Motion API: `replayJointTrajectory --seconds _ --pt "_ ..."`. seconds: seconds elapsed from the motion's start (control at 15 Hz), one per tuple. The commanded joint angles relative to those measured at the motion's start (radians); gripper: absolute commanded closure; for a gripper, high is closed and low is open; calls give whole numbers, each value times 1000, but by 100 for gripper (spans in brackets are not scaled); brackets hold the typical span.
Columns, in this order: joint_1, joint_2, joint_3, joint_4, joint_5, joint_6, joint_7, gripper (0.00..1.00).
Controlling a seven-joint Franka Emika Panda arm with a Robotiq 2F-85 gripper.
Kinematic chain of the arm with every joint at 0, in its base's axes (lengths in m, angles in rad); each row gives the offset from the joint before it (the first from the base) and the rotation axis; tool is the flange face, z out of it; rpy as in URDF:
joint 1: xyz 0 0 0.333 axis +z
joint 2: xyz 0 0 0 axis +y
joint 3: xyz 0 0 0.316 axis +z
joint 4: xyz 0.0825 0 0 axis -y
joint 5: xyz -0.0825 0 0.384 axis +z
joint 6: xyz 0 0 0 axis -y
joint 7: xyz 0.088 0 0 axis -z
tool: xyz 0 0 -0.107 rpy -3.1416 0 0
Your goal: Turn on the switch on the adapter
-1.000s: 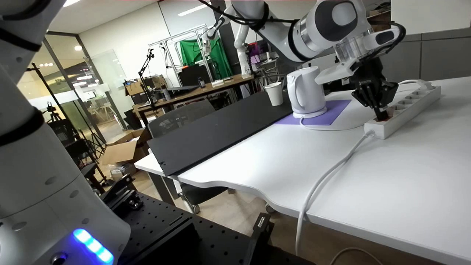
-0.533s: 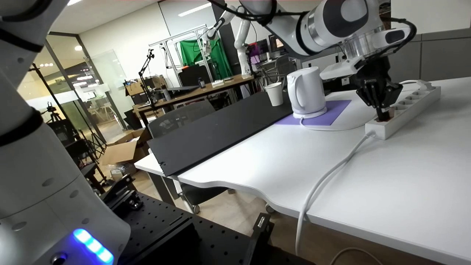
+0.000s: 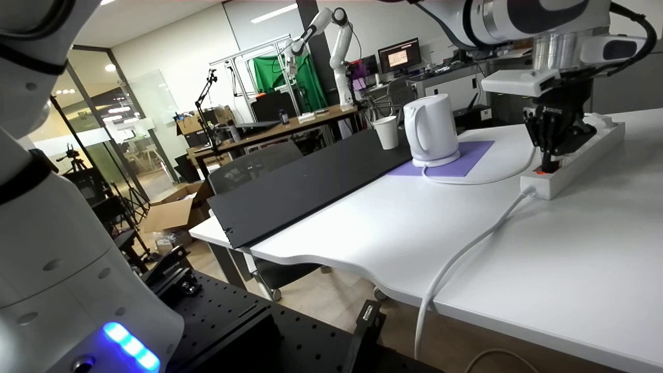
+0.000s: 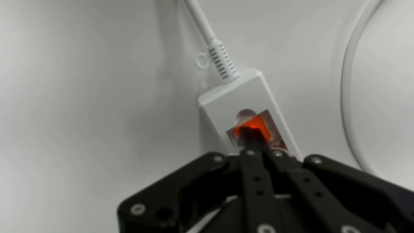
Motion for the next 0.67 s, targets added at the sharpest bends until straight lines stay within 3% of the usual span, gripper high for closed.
replayJointTrajectory --seconds 0.0,0.2,0.6 --pt "-41 107 24 103 38 -61 -14 100" --pt "-22 56 24 88 26 -63 -5 100" --pt "112 -122 -37 -41 -105 -47 9 100"
